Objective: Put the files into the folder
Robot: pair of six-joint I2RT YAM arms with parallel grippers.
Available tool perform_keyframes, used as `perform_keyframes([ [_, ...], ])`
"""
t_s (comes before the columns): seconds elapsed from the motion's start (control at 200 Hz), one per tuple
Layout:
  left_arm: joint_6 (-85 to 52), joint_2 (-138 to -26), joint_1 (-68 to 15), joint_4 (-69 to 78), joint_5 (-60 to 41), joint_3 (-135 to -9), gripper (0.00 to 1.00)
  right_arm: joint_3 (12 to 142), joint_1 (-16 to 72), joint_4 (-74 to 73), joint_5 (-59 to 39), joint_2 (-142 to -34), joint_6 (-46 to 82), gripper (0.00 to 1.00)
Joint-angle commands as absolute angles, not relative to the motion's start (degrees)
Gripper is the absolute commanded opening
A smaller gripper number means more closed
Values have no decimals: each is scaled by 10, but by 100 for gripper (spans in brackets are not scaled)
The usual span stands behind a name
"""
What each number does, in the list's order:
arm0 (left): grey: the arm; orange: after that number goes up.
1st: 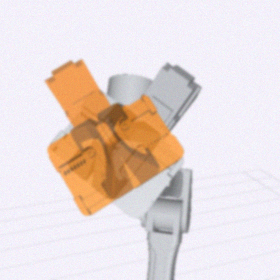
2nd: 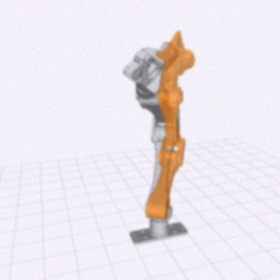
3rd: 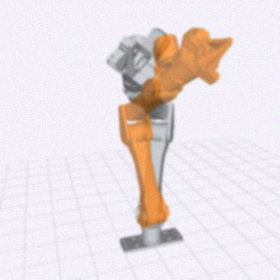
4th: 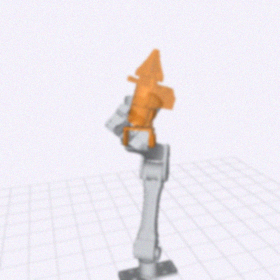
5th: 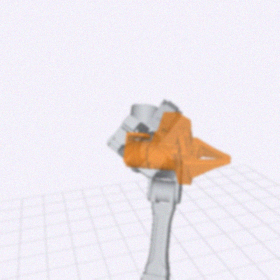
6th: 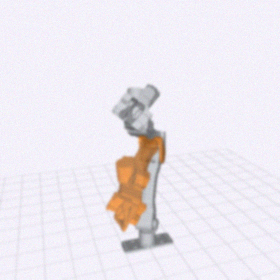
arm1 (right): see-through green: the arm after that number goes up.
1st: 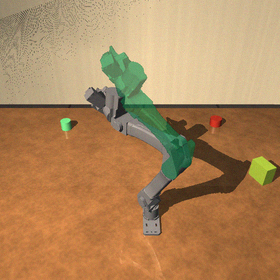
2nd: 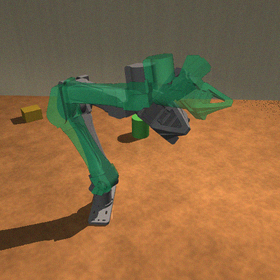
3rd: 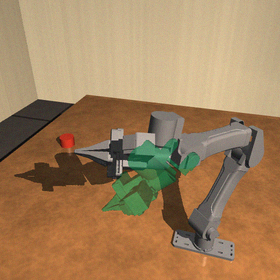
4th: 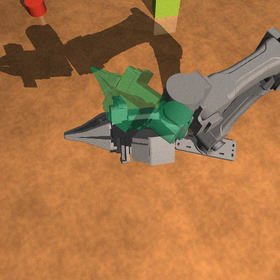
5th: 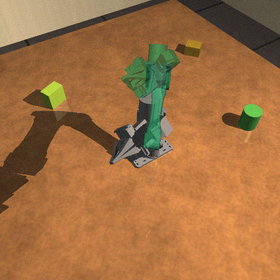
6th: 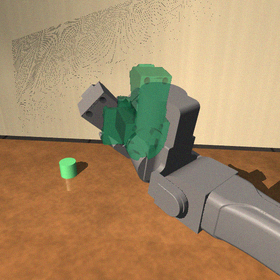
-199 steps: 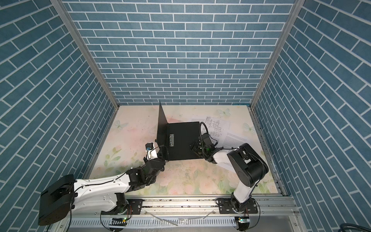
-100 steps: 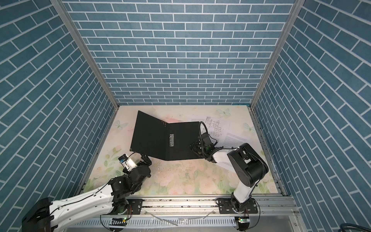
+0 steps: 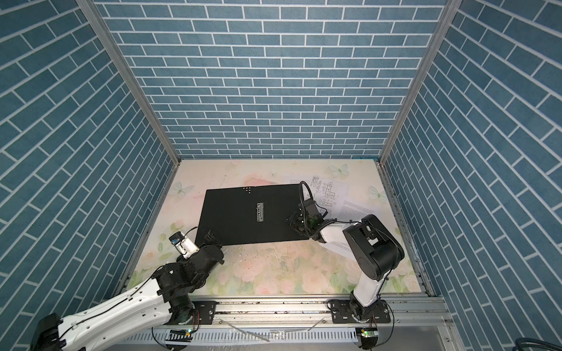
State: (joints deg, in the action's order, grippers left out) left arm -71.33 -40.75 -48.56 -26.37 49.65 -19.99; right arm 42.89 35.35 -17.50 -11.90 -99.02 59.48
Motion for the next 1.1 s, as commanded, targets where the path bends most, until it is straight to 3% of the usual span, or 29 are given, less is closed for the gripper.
perform_keyframes([
  [0.0,-562,-456,-389,-104,307,-208,100,425,354,-94,-110,-1011,575,46],
  [0.125,-466,-560,-279,-32,130,-256,98,425,354,-101,-107,-1003,569,47],
  [0.3,-315,-741,-254,-77,8,-420,88,423,354,-118,-104,-992,566,48],
  [0.65,-273,-1009,-211,-44,-175,-592,30,442,358,-134,-101,-982,569,47],
  [1.095,-257,-1136,-208,-68,-160,-711,24,475,373,-122,-103,-1004,588,41],
])
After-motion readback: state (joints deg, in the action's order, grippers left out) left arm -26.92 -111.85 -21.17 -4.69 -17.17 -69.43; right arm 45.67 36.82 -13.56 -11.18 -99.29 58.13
